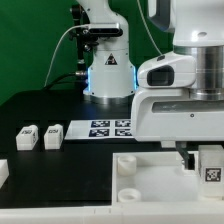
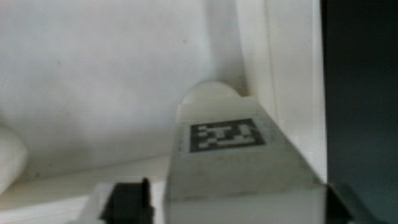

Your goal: Assemble one leg

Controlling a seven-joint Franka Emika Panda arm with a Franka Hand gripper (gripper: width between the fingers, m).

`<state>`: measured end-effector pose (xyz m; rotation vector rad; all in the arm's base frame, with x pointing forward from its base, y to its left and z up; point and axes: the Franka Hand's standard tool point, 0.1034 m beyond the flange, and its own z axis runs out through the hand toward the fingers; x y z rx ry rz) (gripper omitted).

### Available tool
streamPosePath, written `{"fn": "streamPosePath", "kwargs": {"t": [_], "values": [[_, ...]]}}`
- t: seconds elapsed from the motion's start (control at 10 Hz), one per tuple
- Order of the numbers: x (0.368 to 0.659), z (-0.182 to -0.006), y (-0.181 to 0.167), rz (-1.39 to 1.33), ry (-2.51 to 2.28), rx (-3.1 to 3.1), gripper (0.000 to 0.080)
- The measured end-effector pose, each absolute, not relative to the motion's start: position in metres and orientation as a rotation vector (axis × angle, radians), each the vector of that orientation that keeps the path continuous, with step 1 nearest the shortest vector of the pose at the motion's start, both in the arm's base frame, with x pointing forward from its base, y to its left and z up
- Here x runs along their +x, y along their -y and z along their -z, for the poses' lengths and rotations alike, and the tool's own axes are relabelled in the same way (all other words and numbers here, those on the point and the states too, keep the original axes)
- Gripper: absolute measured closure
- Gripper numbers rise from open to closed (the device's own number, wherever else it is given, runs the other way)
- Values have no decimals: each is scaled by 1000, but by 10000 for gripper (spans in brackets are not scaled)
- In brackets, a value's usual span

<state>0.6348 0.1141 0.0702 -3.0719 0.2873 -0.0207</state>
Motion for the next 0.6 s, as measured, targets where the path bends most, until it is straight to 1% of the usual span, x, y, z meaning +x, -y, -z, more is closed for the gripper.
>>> {"fn": "streamPosePath", "kwargs": {"t": [0.1, 0.3, 0.6], "values": [[635, -70, -114, 20, -290, -3072, 508], [634, -70, -115, 9, -561, -3027, 508], [633, -68, -113, -27, -1294, -2774, 508]]}}
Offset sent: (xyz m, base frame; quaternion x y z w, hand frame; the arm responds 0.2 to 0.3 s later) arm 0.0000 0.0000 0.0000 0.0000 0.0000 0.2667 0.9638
